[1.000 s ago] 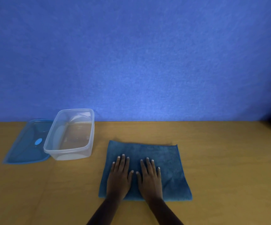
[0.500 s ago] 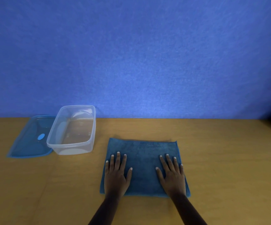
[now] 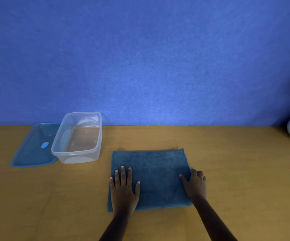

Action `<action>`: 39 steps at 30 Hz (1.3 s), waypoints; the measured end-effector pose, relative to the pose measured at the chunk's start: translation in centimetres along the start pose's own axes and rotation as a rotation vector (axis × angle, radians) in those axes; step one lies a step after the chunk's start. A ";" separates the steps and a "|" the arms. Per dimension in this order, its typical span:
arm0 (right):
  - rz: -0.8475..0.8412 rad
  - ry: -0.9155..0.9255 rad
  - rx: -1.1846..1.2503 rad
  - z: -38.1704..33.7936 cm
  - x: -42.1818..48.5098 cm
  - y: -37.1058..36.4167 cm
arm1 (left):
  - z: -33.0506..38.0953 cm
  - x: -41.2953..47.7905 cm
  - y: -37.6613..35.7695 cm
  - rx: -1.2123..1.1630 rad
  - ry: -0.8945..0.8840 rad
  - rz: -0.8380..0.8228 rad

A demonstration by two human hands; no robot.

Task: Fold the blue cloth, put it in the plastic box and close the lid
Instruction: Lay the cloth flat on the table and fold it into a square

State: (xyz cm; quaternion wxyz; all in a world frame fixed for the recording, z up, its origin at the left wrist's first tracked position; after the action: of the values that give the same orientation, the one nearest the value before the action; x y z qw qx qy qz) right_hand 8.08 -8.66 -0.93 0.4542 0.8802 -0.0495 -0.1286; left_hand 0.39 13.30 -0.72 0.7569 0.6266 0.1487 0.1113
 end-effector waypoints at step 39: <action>-0.401 0.180 0.269 -13.9 -3.8 -0.1 | -4.1 0.7 0.4 -0.264 -0.103 0.061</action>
State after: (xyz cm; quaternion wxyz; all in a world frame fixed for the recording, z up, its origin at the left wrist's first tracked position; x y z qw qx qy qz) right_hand 8.21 3.15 7.41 0.3009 0.9328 0.1502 -0.1296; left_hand -0.40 17.38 -1.13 0.8356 0.5308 0.0745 0.1204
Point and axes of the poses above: each hand's wrist, its own x-axis towards the middle knuckle, its own y-axis out of the back of the hand, z = x × y, the point moved 2 cm from there along x, towards the middle knuckle, and after that the axes turned 8 degrees about x, right-handed, at the moved point
